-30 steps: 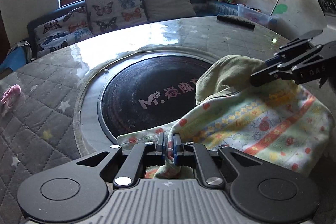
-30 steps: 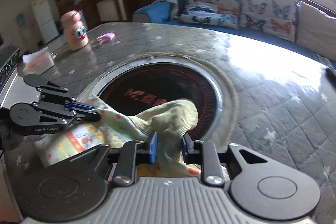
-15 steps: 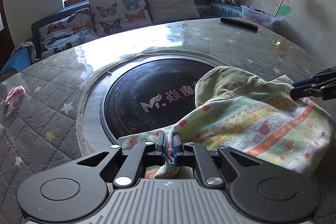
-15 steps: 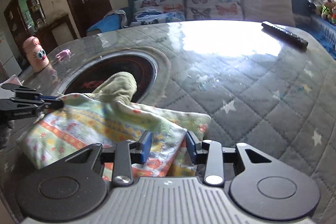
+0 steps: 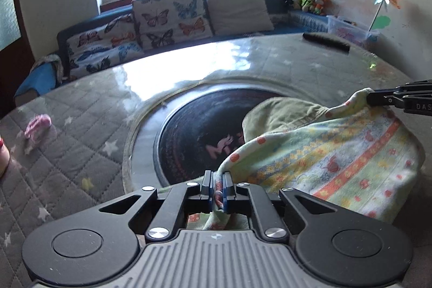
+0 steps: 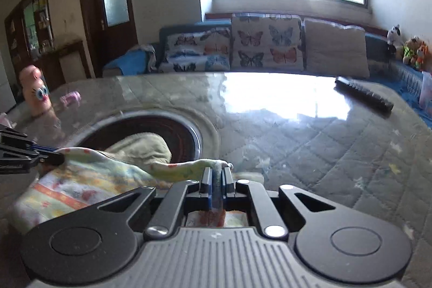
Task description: Fold clothes
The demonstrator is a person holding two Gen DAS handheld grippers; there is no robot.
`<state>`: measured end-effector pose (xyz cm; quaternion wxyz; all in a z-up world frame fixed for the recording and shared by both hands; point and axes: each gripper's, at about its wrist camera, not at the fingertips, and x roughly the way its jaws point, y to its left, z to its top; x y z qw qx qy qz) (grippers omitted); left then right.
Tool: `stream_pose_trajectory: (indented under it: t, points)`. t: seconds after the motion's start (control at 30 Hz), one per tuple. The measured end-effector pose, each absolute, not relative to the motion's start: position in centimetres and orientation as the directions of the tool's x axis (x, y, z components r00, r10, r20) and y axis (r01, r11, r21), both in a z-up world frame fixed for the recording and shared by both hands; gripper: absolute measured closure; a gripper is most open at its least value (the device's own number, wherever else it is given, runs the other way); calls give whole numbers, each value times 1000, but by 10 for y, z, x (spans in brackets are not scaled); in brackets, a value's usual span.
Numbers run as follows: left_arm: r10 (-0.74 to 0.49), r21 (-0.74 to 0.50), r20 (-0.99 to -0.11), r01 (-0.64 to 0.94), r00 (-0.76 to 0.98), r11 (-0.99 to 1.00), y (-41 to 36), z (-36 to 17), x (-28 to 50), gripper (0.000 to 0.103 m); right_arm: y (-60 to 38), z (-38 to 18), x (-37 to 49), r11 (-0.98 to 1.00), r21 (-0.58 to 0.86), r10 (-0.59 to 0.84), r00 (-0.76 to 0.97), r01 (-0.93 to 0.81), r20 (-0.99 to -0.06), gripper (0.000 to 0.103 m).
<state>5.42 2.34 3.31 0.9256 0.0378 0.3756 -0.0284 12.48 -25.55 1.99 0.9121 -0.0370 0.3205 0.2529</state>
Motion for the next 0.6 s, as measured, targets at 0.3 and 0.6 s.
stream_pose_trajectory:
  t: [0.3, 0.6]
  points:
    - [-14, 15, -709, 34, 705, 999, 42, 31, 58, 90, -253, 7, 138, 869, 128, 442, 634, -478, -634, 91]
    - [54, 25, -679, -51, 732, 998, 58, 47, 50, 83, -225, 33, 126, 785, 117, 535, 570, -609, -623, 91]
